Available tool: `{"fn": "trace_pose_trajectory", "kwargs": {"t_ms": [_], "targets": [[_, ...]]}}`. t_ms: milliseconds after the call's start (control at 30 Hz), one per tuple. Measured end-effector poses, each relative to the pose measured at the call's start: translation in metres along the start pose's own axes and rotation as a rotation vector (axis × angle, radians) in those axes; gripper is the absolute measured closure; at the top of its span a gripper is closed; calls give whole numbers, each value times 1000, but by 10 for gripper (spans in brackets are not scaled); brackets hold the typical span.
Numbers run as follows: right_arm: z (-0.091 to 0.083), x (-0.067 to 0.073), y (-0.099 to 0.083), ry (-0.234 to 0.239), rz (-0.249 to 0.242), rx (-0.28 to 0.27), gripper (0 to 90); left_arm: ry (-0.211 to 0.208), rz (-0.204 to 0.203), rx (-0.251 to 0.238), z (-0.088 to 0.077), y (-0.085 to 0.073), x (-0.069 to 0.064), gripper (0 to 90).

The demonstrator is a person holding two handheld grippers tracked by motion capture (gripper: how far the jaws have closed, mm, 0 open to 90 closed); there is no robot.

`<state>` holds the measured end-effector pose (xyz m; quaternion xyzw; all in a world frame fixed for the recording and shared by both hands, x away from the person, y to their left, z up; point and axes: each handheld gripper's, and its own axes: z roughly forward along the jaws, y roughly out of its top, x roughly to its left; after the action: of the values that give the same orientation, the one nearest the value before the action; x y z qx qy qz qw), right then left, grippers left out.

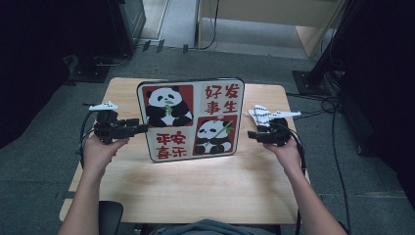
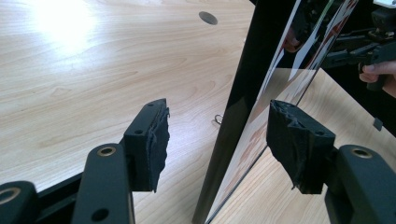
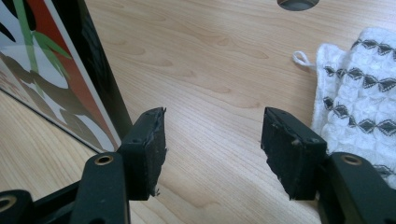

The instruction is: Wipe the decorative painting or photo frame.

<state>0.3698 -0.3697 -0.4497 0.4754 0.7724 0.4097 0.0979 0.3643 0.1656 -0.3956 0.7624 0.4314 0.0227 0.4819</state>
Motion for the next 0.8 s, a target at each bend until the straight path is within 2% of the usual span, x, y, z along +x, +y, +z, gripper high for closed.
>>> {"fn": "trace_pose_trajectory", "kwargs": {"t_ms": [300,433,600,800], "targets": [[1,-1,3,-4,-2,-1,412,16,3,13,-7,-8,7,371],[2,-1,4,-4,-7,2,413,32,-11,30,-9,-12,13,359],[5,-1,5,-6,-14,14,415,73,-1,51,-7,-17,18,351],[9,1,5,-3,-20,25,415,98,-4,56,-7,-20,23,347]]}}
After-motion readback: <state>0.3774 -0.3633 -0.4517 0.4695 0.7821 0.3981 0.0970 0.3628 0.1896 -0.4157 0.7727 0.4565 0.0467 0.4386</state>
